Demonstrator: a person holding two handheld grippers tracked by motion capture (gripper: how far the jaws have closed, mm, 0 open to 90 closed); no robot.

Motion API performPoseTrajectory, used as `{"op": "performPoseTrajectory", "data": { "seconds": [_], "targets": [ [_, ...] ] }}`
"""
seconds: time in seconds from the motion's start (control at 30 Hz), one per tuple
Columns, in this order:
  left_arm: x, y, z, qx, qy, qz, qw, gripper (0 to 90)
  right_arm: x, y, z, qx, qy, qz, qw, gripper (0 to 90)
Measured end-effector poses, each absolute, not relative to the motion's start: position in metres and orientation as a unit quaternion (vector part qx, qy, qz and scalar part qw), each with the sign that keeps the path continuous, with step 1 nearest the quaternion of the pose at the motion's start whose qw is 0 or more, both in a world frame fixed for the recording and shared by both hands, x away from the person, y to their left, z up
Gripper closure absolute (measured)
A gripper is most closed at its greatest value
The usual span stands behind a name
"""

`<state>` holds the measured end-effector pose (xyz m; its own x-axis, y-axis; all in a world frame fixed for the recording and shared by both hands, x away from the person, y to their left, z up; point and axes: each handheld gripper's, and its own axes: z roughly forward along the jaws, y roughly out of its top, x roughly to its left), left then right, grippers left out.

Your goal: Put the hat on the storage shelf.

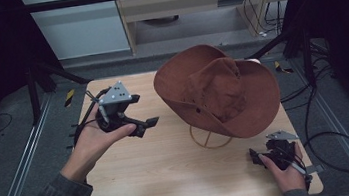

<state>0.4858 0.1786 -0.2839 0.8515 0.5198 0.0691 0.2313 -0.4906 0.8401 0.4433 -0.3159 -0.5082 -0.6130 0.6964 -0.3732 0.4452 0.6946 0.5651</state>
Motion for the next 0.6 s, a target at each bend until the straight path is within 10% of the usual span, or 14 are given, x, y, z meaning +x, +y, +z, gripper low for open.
{"op": "performPoseTrajectory", "data": {
  "seconds": [0.6],
  "targets": [
    [0.493, 0.218, -0.409, 0.866, 0.270, 0.148, 0.394, 7.5, 0.443, -0.316, -0.508, 0.327, 0.872, 0.214, 0.294, 0.5]
  ]
}}
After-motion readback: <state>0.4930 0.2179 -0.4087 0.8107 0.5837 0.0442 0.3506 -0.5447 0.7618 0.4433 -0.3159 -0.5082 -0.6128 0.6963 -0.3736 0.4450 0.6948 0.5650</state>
